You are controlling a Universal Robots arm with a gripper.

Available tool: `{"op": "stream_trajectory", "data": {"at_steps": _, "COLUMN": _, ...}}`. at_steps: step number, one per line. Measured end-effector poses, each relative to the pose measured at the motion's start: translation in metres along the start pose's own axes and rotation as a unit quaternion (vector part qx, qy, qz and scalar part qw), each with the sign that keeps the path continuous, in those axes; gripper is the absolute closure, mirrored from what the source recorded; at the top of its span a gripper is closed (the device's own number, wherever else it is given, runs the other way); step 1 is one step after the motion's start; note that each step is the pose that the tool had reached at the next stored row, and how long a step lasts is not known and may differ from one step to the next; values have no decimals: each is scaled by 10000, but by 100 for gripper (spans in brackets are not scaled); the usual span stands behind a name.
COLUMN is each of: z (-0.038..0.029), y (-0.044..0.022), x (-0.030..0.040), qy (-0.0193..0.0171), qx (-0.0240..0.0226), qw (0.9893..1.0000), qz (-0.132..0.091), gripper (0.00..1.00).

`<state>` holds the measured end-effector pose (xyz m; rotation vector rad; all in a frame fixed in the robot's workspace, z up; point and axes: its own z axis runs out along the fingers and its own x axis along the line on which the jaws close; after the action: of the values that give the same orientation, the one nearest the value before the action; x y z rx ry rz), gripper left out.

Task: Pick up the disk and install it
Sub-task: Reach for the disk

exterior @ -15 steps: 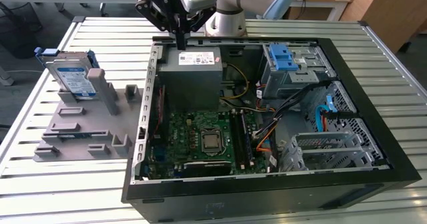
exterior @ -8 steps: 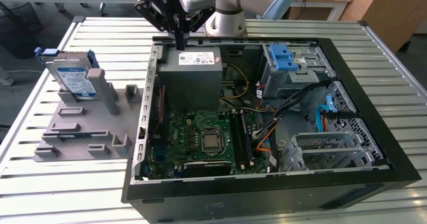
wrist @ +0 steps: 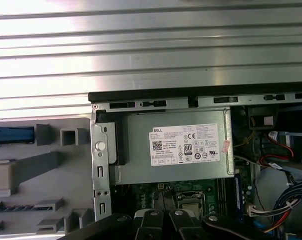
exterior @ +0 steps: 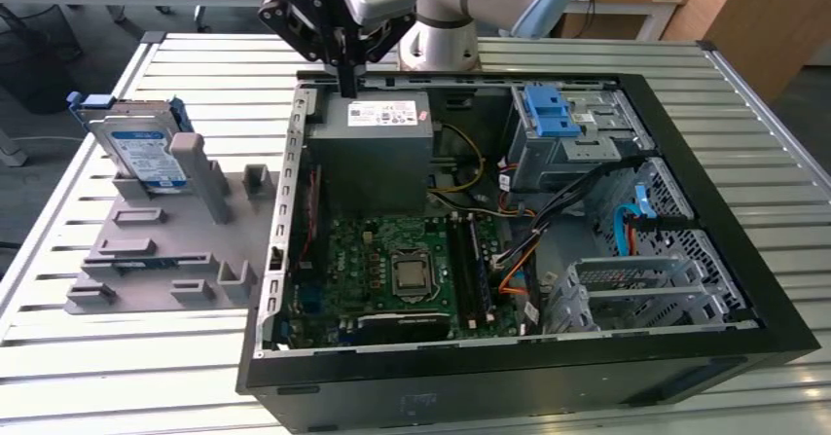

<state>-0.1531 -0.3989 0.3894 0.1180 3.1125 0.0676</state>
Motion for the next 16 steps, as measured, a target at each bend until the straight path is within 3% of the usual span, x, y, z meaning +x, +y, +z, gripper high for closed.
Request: {"op": "stream_trajectory", "data": {"at_steps": 16, "z": 14, "y": -3, "x": 64, "qy": 0, "qx": 0, "qw": 10000, "qz": 0, "gripper": 89}}
